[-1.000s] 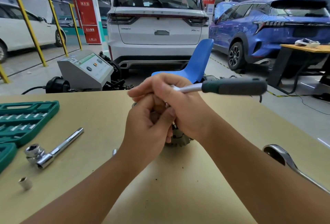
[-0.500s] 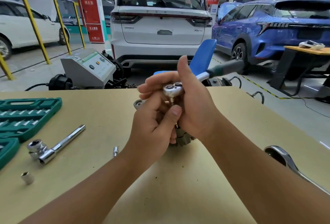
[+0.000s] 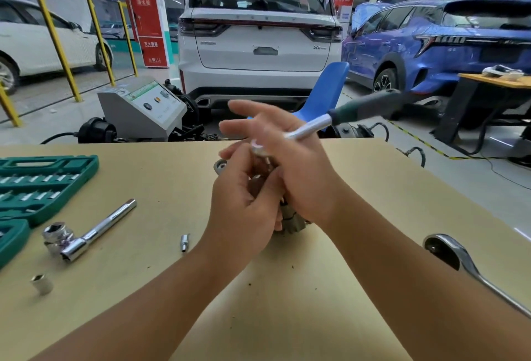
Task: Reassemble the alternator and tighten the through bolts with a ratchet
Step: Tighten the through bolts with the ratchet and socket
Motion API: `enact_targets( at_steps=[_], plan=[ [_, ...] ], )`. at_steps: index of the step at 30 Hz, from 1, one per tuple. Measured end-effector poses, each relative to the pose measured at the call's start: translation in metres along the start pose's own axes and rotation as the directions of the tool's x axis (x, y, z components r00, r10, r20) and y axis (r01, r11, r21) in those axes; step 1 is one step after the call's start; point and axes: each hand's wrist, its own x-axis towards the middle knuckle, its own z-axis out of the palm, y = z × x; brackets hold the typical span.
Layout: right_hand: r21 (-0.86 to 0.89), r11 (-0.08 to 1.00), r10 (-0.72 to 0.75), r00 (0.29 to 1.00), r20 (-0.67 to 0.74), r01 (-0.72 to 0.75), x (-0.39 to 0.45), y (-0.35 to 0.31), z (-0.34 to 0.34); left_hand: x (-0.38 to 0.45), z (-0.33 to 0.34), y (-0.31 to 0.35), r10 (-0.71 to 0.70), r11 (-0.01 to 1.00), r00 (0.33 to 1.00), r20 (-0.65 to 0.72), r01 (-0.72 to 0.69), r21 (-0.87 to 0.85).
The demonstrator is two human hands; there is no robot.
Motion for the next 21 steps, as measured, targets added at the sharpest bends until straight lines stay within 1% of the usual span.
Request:
enact_targets(
  at_steps=[1, 2, 3, 5, 7, 8, 9, 10, 11, 13, 14, 15, 16, 17, 20, 21],
  plan=[
    [-0.135, 0.989, -0.065, 0.998, 0.015, 0.067, -0.002, 0.002, 0.003, 0.000, 0.002, 0.002, -0.007, 0.999, 1.000, -0.012, 0.008, 0.038],
    [-0.216, 0.969, -0.112, 0.993, 0.043, 0.118, -0.004, 0.005, 0.004, 0.001, 0.003, 0.004, -0.008, 0.998, 1.000, -0.019, 0.009, 0.069],
    [-0.230, 0.964, -0.121, 0.991, 0.050, 0.129, -0.005, 0.008, 0.005, 0.002, 0.005, 0.006, 0.006, 0.998, 1.000, -0.030, -0.004, 0.066],
    [-0.163, 0.982, -0.089, 0.996, 0.020, 0.092, -0.006, 0.005, 0.007, 0.003, 0.005, 0.007, 0.024, 1.000, 0.999, -0.027, -0.024, 0.009],
    [-0.012, 1.000, 0.028, 0.999, -0.030, -0.029, -0.004, 0.000, 0.005, 0.001, 0.001, 0.005, 0.049, 0.999, 0.999, 0.020, -0.049, -0.018],
    [0.088, 0.992, 0.091, 0.995, -0.036, -0.087, -0.002, -0.001, 0.003, -0.001, -0.001, 0.005, 0.068, 0.998, 0.997, 0.039, -0.067, -0.016],
    [0.144, 0.982, 0.130, 0.991, -0.029, -0.125, -0.002, -0.003, 0.002, -0.003, -0.004, 0.003, 0.068, 0.998, 0.996, 0.049, -0.067, -0.011],
    [0.138, 0.982, 0.132, 0.991, -0.029, -0.127, -0.001, -0.003, 0.001, -0.003, -0.003, 0.003, 0.046, 0.999, 0.998, 0.050, -0.046, -0.015],
    [0.055, 0.993, 0.106, 0.994, -0.040, -0.104, -0.001, -0.002, 0.002, -0.004, -0.004, 0.003, 0.020, 1.000, 0.999, 0.047, -0.019, -0.024],
    [-0.153, 0.988, 0.009, 0.999, -0.045, -0.016, -0.004, 0.002, 0.005, -0.002, -0.002, 0.001, -0.015, 0.999, 0.999, 0.033, 0.016, -0.033],
    [-0.212, 0.977, -0.044, 0.999, -0.031, 0.036, -0.005, 0.003, 0.006, 0.000, -0.001, 0.002, -0.019, 0.999, 1.000, 0.018, 0.019, -0.027],
    [-0.229, 0.970, -0.083, 0.996, -0.019, 0.077, -0.007, 0.004, 0.007, 0.002, -0.001, 0.002, -0.012, 1.000, 1.000, 0.003, 0.013, -0.020],
    [-0.210, 0.973, -0.098, 0.995, -0.020, 0.092, -0.007, 0.004, 0.008, 0.003, -0.001, 0.002, -0.004, 1.000, 1.000, -0.006, 0.004, -0.017],
    [-0.162, 0.984, -0.073, 0.997, -0.031, 0.067, -0.007, 0.003, 0.008, 0.004, 0.000, 0.002, 0.003, 1.000, 1.000, -0.004, -0.003, -0.028],
    [0.108, 0.990, 0.105, 0.991, -0.084, -0.095, -0.003, -0.002, 0.005, 0.000, -0.002, -0.001, 0.003, 0.999, 1.000, 0.007, -0.003, -0.047],
    [0.155, 0.981, 0.129, 0.987, -0.091, -0.114, -0.002, -0.002, 0.004, 0.000, -0.003, -0.001, -0.008, 0.999, 1.000, 0.010, 0.008, -0.045]
  ],
)
